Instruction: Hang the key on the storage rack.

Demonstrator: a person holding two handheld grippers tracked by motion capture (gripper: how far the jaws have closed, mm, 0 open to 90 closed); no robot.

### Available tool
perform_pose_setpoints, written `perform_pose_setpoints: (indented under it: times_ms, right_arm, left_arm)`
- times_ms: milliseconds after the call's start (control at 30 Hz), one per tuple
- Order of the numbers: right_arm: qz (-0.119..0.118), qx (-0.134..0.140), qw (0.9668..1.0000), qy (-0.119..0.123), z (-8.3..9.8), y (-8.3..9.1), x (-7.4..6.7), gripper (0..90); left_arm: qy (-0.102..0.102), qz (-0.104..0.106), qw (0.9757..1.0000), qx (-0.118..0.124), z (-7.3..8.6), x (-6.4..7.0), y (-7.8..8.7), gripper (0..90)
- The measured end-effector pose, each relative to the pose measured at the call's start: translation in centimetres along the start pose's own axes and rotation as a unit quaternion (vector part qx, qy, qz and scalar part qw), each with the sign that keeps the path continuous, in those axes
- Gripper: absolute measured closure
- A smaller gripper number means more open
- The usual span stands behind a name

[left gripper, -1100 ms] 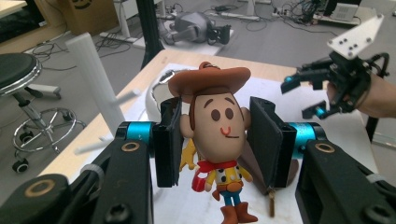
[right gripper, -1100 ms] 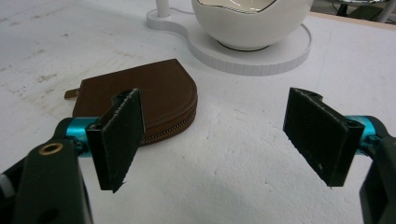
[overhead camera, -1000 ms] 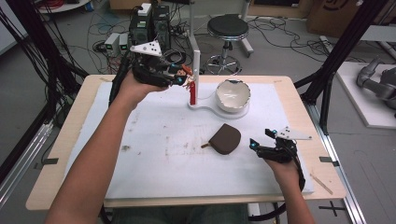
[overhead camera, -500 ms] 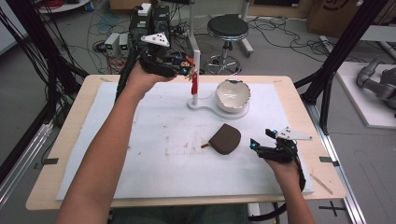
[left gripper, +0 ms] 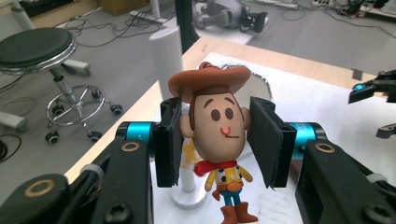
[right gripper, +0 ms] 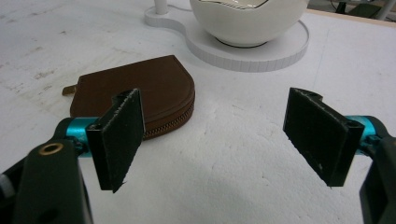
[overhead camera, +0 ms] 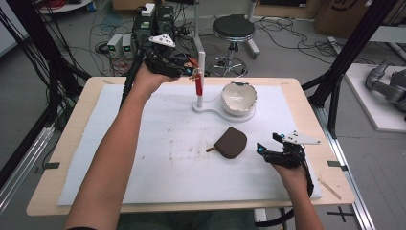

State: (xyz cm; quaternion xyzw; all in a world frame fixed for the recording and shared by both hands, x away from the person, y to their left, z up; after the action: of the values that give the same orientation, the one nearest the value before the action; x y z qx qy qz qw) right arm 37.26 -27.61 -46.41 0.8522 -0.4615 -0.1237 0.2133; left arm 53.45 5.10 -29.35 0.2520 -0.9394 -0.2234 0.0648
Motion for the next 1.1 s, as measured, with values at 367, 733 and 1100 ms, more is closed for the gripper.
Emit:
perform_pose_setpoints:
  times_ms: [367, 733, 1100]
  right_arm:
    - [0.000, 0.001, 1.0000, 0.002, -0.1, 0.0, 0.0, 20.8]
    - [-0.001, 0.001, 1.0000, 0.003, -0.1, 0.0, -0.1, 20.8]
    - [-0.002, 0.001, 1.0000, 0.005, -0.2, 0.0, -0.4, 20.8]
  left_arm:
    - [0.011, -0.008, 0.9999, 0.005, 0.6, -0.1, -0.3, 49.3]
    - [0.007, 0.013, 0.9997, 0.020, 1.3, 1.4, 1.7, 42.4]
    - [0.013, 0.033, 0.9992, 0.019, 4.6, 3.8, 3.6, 36.4]
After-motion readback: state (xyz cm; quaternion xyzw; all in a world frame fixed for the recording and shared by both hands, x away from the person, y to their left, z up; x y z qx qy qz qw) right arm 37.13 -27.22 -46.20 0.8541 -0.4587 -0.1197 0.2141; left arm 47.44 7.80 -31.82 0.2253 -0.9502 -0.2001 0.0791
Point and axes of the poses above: each handheld gripper's, and its own axes: y roughly backward along the jaws, z roughly out of its underside, x roughly to its right, the point moved 8 cm from there along -y, roughly forward along the jaws, and after that the axes turned 1 degree about y, right-handed, at the moved point
